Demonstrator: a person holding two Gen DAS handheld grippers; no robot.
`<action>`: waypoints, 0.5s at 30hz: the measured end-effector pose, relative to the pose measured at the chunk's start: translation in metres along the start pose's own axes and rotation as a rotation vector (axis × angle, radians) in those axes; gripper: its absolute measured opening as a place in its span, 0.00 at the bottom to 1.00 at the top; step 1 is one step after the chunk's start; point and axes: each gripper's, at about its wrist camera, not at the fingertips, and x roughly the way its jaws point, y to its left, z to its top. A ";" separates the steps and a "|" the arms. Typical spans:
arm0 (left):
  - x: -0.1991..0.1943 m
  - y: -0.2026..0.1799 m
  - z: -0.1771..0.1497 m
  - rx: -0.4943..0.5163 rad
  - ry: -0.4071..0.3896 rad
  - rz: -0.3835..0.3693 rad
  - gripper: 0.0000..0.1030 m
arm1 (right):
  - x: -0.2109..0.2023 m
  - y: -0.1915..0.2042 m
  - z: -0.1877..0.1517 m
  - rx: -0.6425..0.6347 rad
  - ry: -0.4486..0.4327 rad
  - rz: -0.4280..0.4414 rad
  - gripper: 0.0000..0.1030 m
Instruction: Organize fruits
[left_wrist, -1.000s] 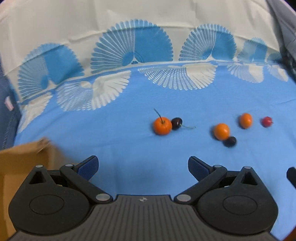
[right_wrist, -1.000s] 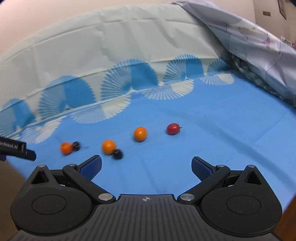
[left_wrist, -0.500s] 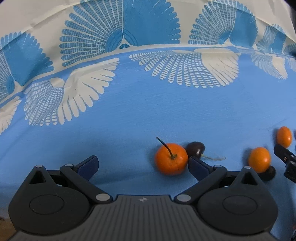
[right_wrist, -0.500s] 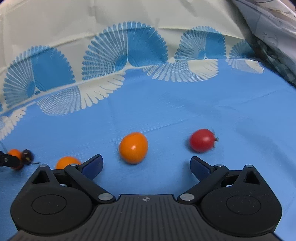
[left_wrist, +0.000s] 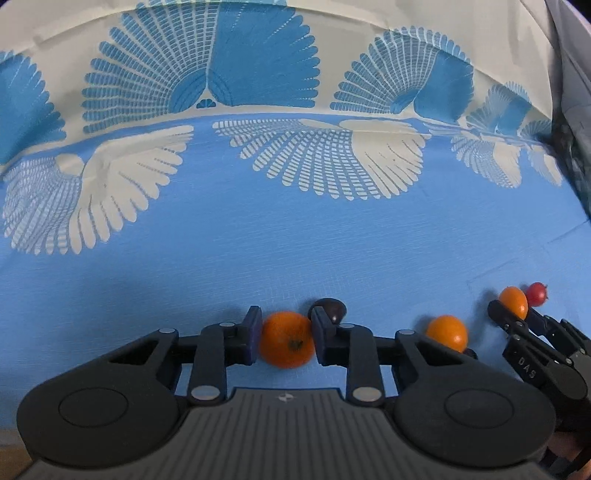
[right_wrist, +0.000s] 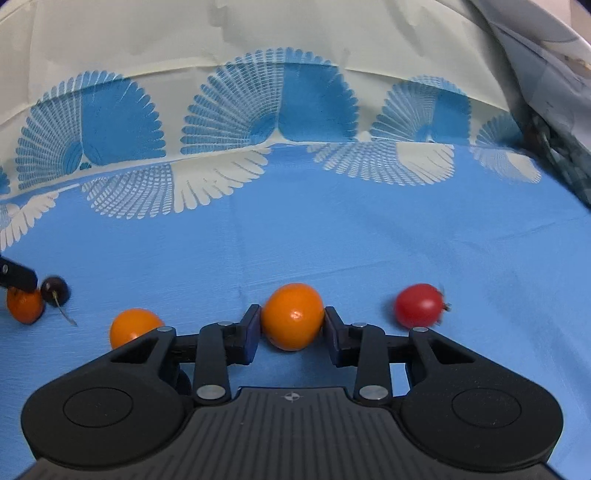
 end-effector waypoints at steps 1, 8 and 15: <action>-0.004 0.002 -0.001 -0.008 0.002 -0.007 0.25 | -0.006 -0.002 0.001 0.008 -0.006 0.005 0.36; -0.033 0.010 -0.014 -0.038 -0.010 0.004 0.04 | -0.050 -0.002 -0.005 0.015 -0.047 0.040 0.36; -0.017 0.005 -0.010 -0.018 -0.016 0.034 0.85 | -0.043 -0.008 -0.018 0.029 -0.007 0.016 0.36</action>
